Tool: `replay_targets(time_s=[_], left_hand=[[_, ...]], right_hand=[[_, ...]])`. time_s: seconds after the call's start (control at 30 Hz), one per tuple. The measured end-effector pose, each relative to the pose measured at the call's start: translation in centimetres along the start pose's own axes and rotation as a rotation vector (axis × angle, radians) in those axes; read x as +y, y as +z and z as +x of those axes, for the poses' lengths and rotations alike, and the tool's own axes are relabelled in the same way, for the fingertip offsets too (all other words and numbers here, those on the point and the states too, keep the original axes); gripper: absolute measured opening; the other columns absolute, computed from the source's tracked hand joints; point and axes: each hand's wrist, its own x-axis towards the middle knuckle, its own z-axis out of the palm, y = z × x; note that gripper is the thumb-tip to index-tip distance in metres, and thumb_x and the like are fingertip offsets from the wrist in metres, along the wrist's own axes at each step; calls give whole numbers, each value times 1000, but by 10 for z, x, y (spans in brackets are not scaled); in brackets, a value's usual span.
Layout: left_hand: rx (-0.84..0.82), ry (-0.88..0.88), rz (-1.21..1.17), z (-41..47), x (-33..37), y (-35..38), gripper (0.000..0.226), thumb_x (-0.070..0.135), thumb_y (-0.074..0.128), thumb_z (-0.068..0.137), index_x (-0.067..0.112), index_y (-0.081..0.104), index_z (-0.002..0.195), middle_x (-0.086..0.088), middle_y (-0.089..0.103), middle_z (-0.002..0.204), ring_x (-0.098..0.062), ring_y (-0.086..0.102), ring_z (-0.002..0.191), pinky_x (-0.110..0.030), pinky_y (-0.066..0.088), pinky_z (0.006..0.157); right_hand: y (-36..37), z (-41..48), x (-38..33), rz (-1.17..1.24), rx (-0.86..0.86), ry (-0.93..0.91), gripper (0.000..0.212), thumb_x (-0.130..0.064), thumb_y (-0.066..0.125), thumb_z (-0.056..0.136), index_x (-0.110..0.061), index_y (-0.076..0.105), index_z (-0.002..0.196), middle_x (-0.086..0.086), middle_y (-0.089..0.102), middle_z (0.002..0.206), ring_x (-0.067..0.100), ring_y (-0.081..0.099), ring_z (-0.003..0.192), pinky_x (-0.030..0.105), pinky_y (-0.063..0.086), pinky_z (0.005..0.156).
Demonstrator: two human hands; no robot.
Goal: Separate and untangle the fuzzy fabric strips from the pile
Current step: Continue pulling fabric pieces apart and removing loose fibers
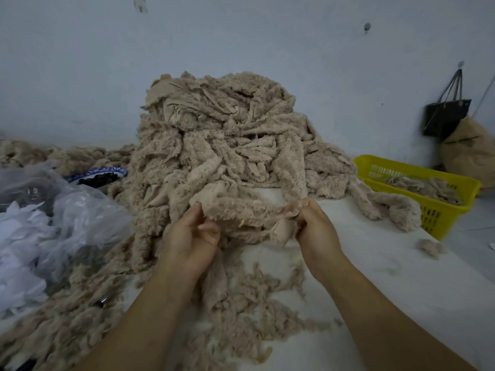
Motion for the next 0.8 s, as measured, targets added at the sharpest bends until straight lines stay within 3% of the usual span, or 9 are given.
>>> replay_targets(time_s=[0.1,0.17,0.23,0.3,0.4,0.53,0.63,0.7,0.8], left_hand=[[2,9,254,-2,-7,3,16,10,47,98,7,63,101,-2,67,72,-6,54,47,-15,36,36],[-5,75,628,-5,-15,5,19,26,52,101,12,65,105,0,74,82,-11,70,66,-23,51,54],[-81,143,1037,-8,-22,3,35,57,61,90,29,69,109,12,75,102,-6,71,93,-25,54,77],[-220,159,1269,-15,-30,3,40,71,65,77,42,68,105,27,72,102,7,67,94,-15,51,77],[-262,44,1299,-18,-39,4,21,48,74,84,33,72,98,18,76,96,-1,71,89,-14,53,71],[-170,65,1146,-16,-37,4,14,38,76,82,30,76,92,2,78,93,-15,74,84,-25,57,69],[-118,147,1090,-12,-34,2,16,28,72,90,29,72,105,3,77,100,-15,74,91,-34,59,82],[-108,222,1112,-10,-34,2,19,36,70,86,35,70,105,10,76,100,-10,73,91,-33,58,83],[-108,293,1079,-13,-35,2,15,37,66,83,38,72,98,10,77,98,-12,73,94,-33,57,83]], right_hand=[[1,-1,-3,233,-43,84,45,7,36,87,-21,50,54,-3,52,66,16,44,63,33,40,72],[1,-1,-5,384,-58,136,41,8,34,86,-18,47,56,-3,47,63,13,43,59,27,44,64],[2,-2,-6,446,-62,169,30,6,38,87,-13,46,65,2,48,65,15,50,58,29,52,61],[3,-2,-4,476,-83,167,25,4,38,91,-10,48,72,6,54,67,18,57,58,33,55,59],[4,-3,-2,455,-87,171,25,2,37,93,-9,52,76,8,57,71,19,59,60,31,55,58],[2,-3,-1,352,-152,236,6,-9,48,82,-8,51,86,17,53,95,29,53,83,37,46,77],[4,-5,1,232,-127,295,32,-37,48,94,-10,64,87,7,70,100,23,69,91,37,56,76],[6,-6,4,60,-127,306,54,-63,45,92,-16,68,107,0,71,112,19,69,103,38,57,81],[12,-10,8,49,-275,371,57,-61,56,85,-20,64,124,3,74,112,19,72,97,37,59,76]])
